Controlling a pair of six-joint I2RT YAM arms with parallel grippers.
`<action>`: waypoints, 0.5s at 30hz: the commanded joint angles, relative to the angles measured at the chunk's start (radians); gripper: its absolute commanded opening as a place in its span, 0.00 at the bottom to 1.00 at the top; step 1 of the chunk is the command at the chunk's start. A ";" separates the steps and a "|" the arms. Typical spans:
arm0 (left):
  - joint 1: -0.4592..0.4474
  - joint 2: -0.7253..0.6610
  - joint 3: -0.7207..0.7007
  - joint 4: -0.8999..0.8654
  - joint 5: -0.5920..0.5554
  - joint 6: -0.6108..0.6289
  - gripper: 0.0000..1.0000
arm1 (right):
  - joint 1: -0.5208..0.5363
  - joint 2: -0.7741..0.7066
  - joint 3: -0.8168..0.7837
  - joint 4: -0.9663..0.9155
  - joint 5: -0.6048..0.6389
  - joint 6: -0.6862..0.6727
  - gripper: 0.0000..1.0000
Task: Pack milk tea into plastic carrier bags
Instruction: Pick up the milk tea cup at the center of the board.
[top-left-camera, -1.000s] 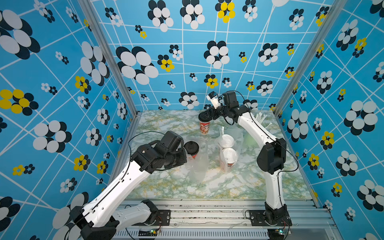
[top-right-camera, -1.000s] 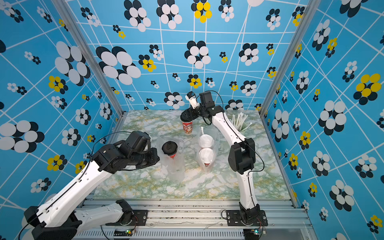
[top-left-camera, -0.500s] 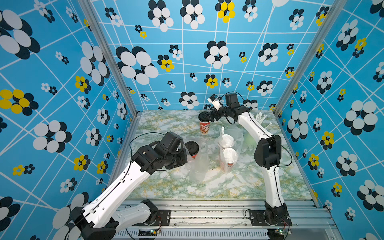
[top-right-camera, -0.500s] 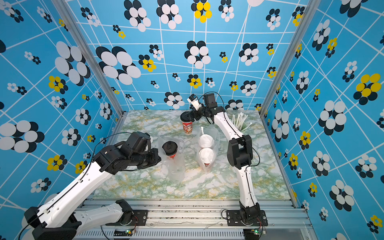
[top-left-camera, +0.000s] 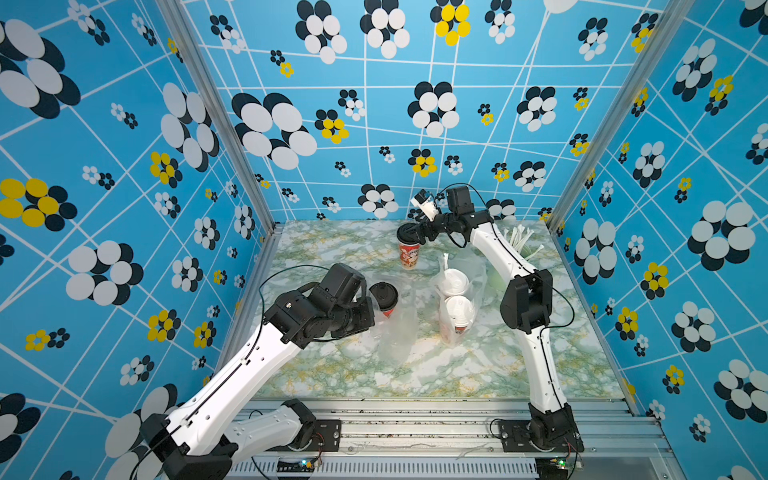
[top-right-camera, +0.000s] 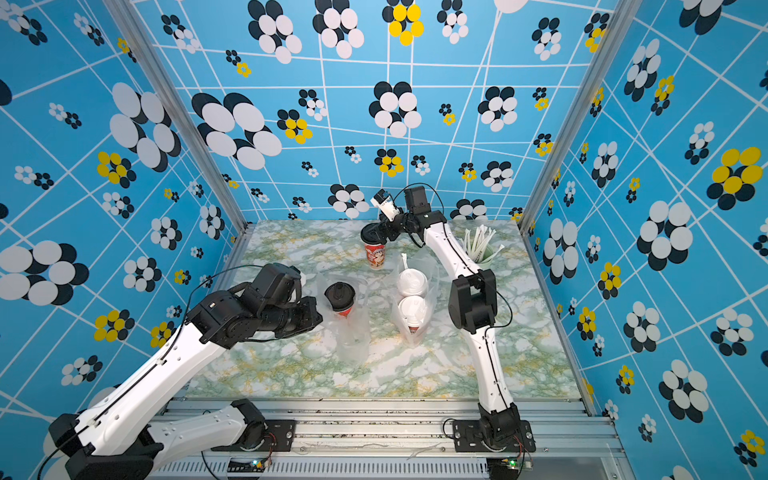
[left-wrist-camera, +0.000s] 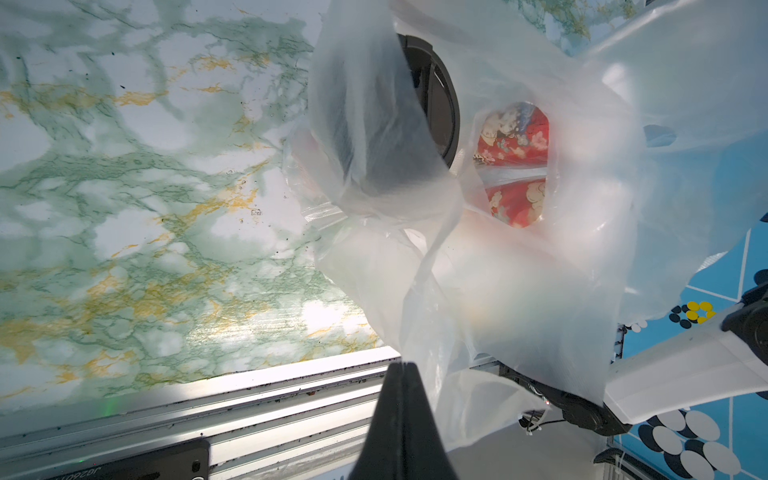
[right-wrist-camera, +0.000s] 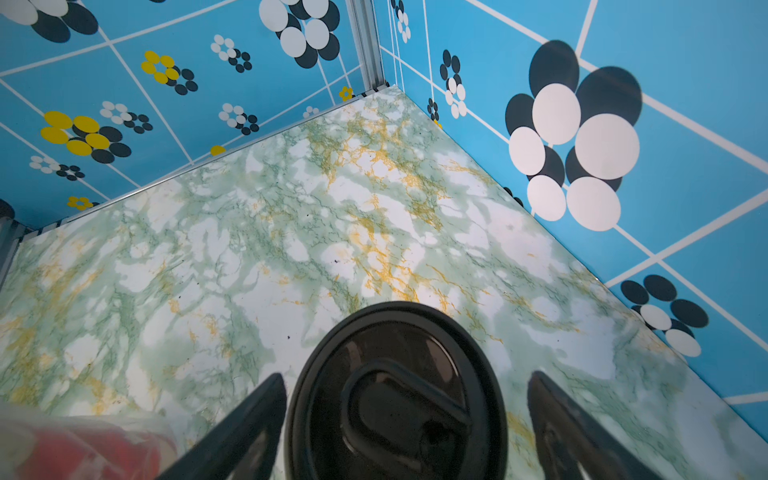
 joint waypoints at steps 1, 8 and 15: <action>0.012 -0.012 -0.021 0.004 0.009 0.012 0.04 | 0.002 0.026 0.034 -0.037 -0.019 -0.016 0.91; 0.016 -0.019 -0.030 0.005 0.011 0.011 0.03 | 0.004 0.043 0.057 -0.073 0.004 -0.046 0.89; 0.022 -0.032 -0.041 0.004 0.014 0.007 0.03 | 0.011 0.047 0.064 -0.136 0.042 -0.135 0.85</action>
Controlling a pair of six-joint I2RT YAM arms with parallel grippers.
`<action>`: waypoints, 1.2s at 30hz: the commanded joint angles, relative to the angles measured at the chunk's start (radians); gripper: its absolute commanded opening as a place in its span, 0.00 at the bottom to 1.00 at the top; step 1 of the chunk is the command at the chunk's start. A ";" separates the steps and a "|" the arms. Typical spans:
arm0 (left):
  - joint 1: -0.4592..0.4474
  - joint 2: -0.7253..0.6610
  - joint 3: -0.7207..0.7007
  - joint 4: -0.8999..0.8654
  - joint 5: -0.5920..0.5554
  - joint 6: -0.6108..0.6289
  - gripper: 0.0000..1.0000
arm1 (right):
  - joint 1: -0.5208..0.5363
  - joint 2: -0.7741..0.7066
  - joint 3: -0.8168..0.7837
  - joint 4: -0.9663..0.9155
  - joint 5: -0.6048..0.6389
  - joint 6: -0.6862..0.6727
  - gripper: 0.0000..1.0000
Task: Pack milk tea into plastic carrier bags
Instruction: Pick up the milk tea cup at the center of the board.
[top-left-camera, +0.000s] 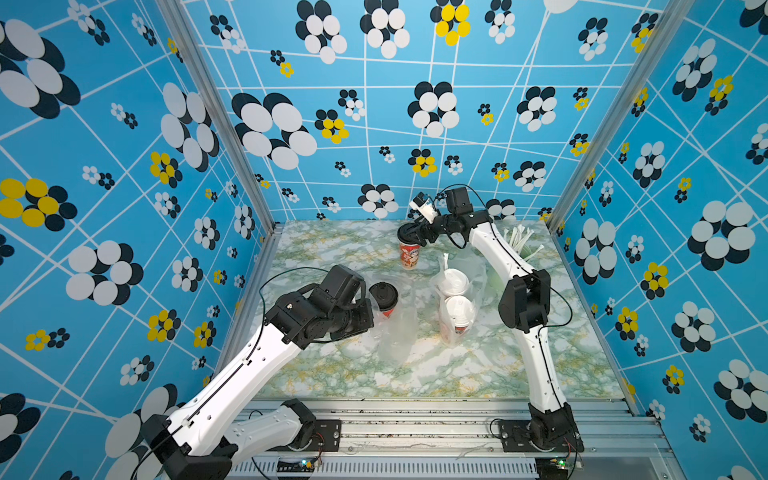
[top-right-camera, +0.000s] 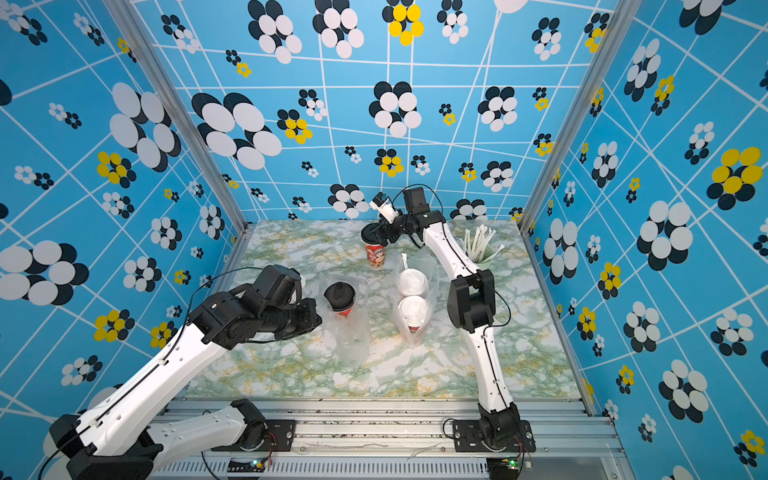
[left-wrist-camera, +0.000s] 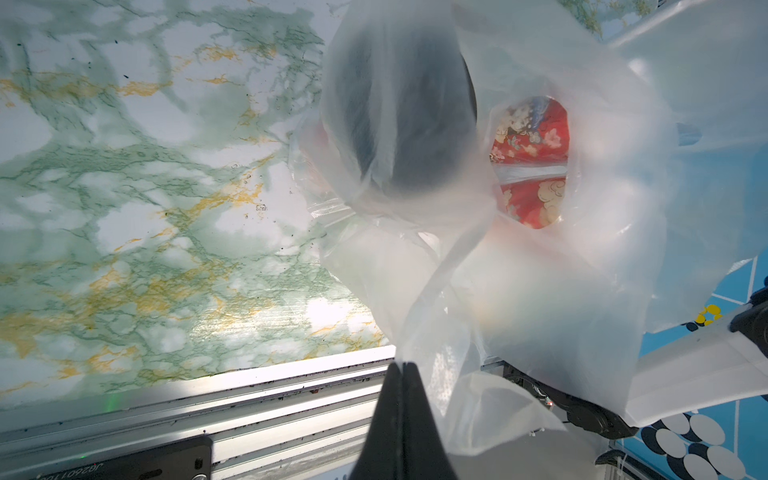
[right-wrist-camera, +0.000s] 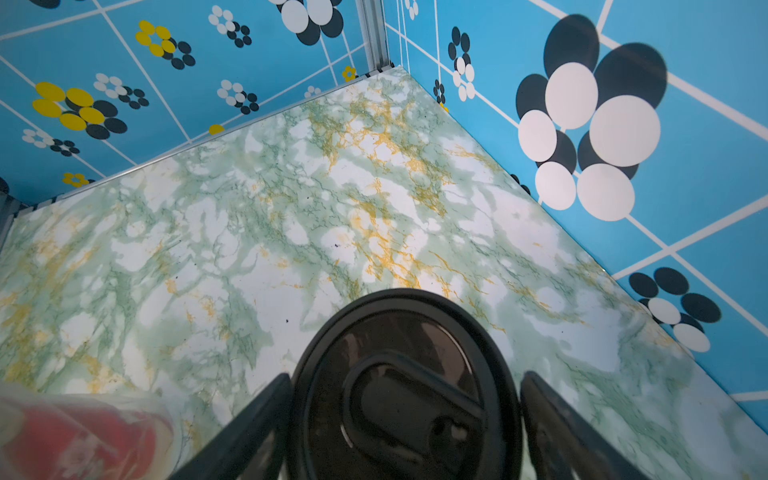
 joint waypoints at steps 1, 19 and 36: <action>0.010 -0.023 -0.014 -0.004 0.007 0.006 0.03 | 0.010 0.025 0.026 -0.070 0.036 -0.072 0.84; 0.013 -0.045 -0.033 0.000 0.011 -0.006 0.02 | 0.019 0.002 0.020 -0.078 0.066 -0.100 0.72; 0.016 -0.055 -0.041 0.012 0.019 -0.006 0.05 | 0.020 -0.007 0.020 -0.113 0.115 -0.104 0.65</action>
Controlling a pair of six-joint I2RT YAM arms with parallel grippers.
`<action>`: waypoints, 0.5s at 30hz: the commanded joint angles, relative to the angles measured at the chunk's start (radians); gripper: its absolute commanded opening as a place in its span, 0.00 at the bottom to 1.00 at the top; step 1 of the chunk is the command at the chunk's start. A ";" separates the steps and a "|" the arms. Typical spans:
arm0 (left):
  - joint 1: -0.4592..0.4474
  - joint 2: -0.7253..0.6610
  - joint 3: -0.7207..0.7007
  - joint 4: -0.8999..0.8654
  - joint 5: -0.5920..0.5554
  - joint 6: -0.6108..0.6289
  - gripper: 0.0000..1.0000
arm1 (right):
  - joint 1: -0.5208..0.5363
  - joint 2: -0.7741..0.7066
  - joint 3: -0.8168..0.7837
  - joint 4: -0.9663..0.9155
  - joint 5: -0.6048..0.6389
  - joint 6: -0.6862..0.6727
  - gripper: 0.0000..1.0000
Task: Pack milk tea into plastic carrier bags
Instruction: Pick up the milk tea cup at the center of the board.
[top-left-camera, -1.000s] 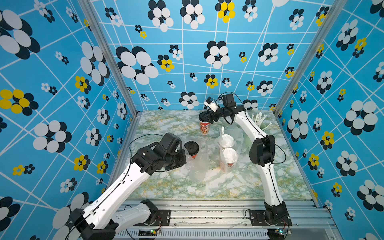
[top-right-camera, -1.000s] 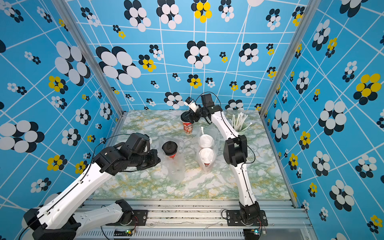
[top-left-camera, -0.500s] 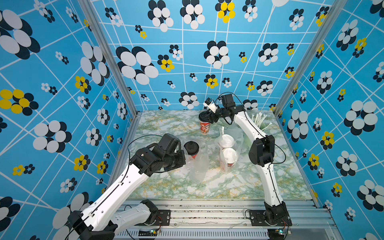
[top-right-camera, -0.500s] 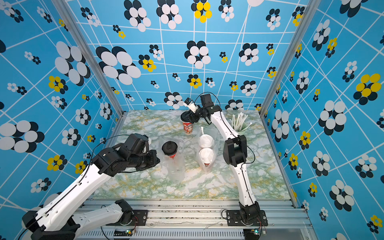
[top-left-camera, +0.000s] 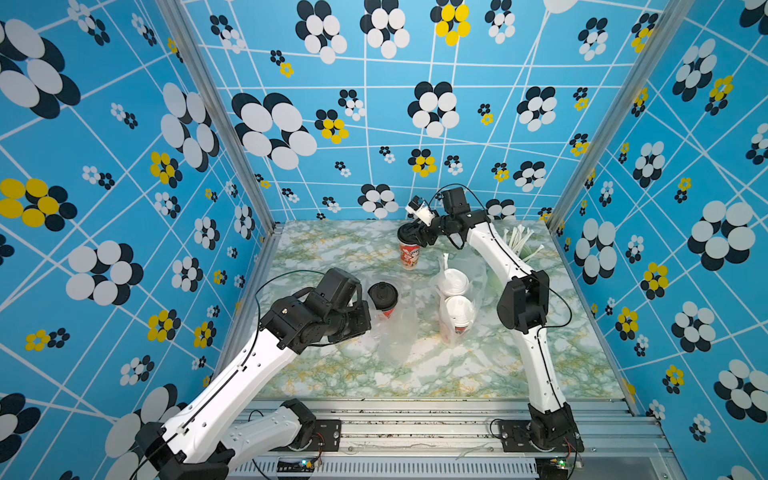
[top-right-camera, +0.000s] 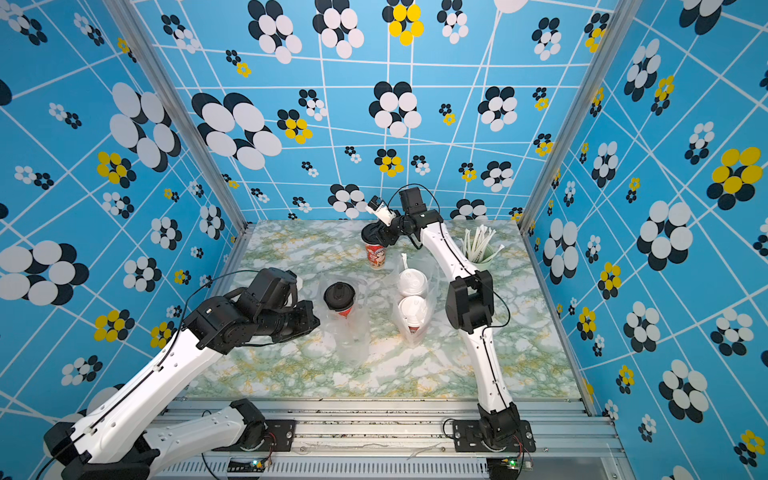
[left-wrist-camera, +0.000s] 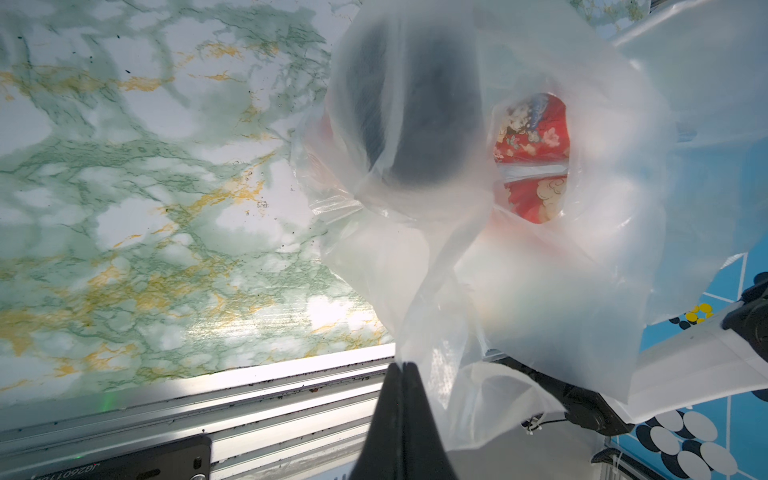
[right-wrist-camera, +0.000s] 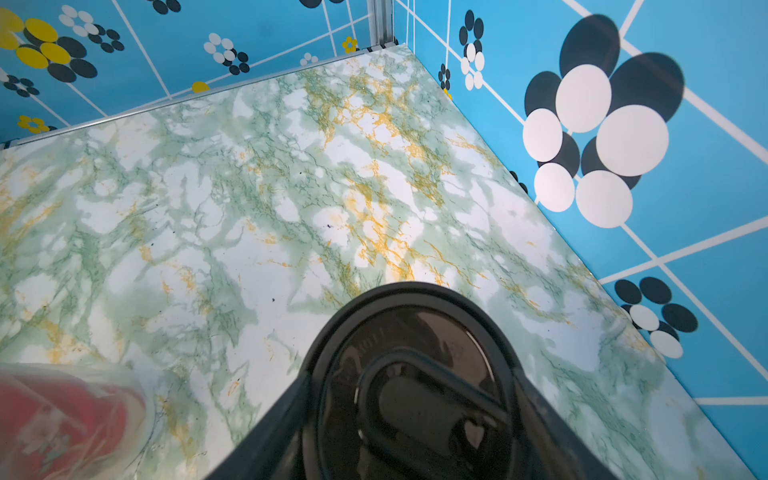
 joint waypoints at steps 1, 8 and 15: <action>0.011 -0.023 -0.010 0.009 0.014 -0.002 0.08 | 0.000 -0.014 0.004 -0.058 0.056 0.008 0.64; 0.014 -0.036 -0.002 0.013 0.009 0.002 0.23 | 0.002 -0.072 0.002 -0.007 0.082 0.103 0.62; 0.015 -0.041 0.000 0.008 0.015 0.007 0.30 | 0.003 -0.126 0.000 0.039 0.119 0.216 0.60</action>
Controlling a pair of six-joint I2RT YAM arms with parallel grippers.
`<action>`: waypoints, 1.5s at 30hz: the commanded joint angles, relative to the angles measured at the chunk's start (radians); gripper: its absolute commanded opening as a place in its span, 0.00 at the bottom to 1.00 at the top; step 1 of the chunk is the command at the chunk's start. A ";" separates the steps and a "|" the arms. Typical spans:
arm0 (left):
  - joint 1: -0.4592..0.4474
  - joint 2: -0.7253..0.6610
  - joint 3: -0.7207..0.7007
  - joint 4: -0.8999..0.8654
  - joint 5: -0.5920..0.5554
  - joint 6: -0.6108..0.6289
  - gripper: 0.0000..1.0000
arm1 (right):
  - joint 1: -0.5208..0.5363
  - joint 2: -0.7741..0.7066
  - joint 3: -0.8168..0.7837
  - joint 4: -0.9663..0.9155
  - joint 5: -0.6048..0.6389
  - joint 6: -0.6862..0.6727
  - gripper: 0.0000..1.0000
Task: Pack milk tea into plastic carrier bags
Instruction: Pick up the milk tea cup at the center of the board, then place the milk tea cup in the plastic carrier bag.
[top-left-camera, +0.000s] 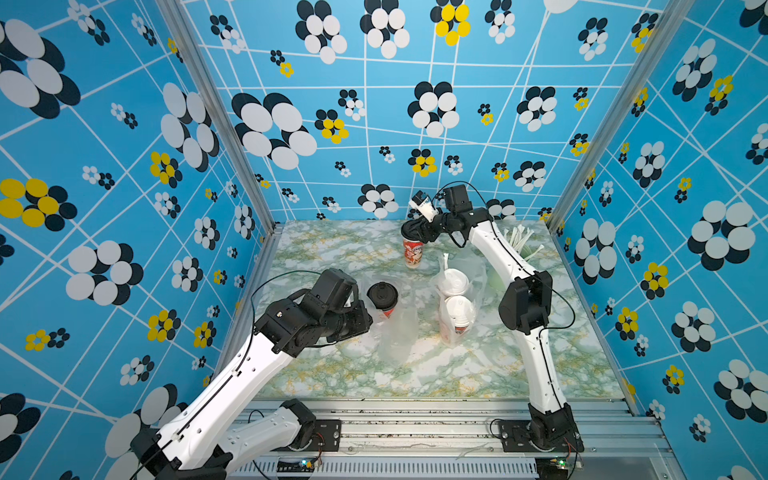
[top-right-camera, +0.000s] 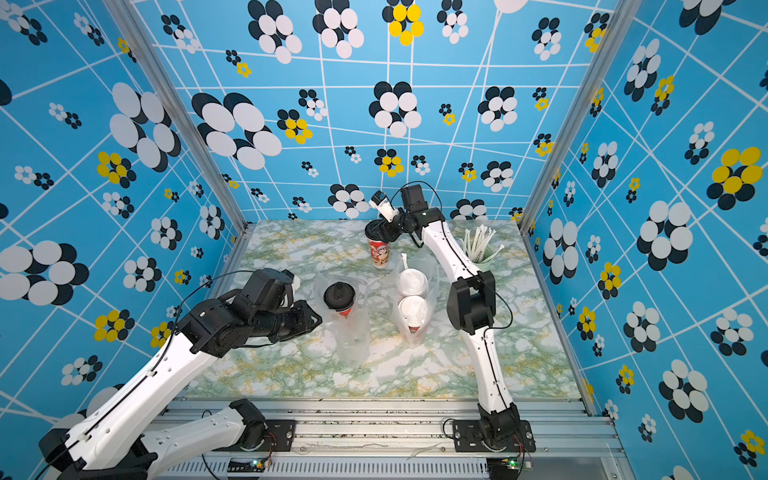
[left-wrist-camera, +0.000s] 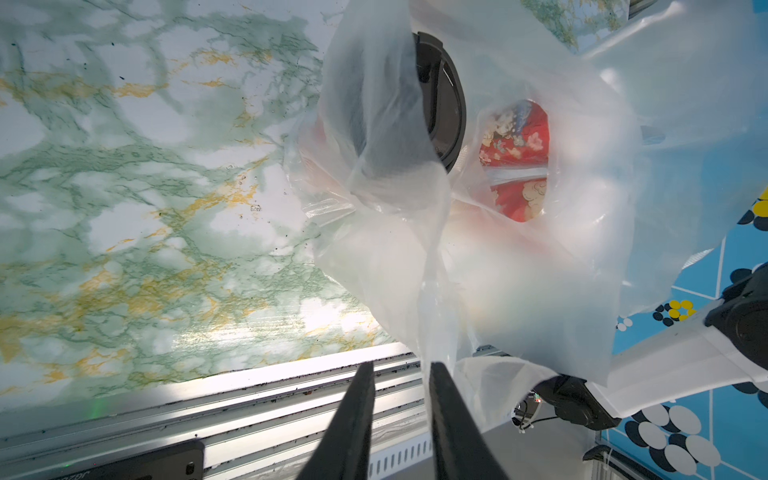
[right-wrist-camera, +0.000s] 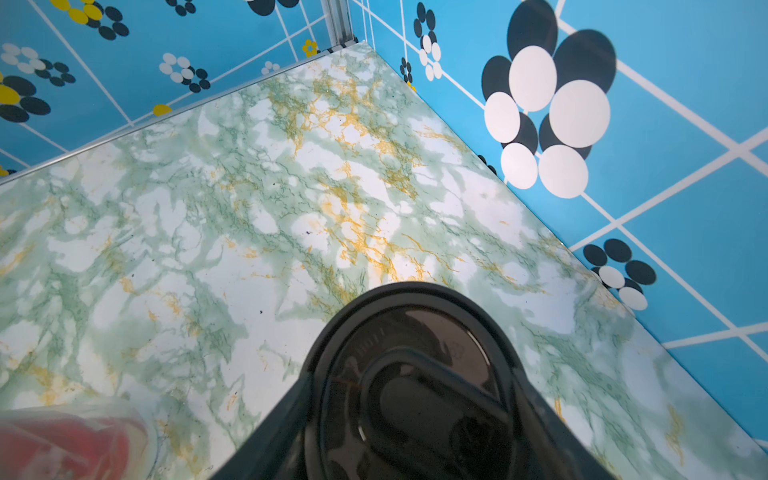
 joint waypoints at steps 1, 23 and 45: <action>0.009 -0.016 0.002 0.001 0.005 0.008 0.32 | 0.003 -0.094 0.001 0.045 0.033 0.090 0.60; -0.039 -0.019 -0.026 0.103 0.074 -0.001 0.15 | 0.111 -0.442 0.006 -0.142 0.347 0.267 0.60; -0.037 -0.081 -0.069 0.091 0.055 0.084 0.00 | 0.615 -0.676 -0.028 -0.374 0.690 0.504 0.58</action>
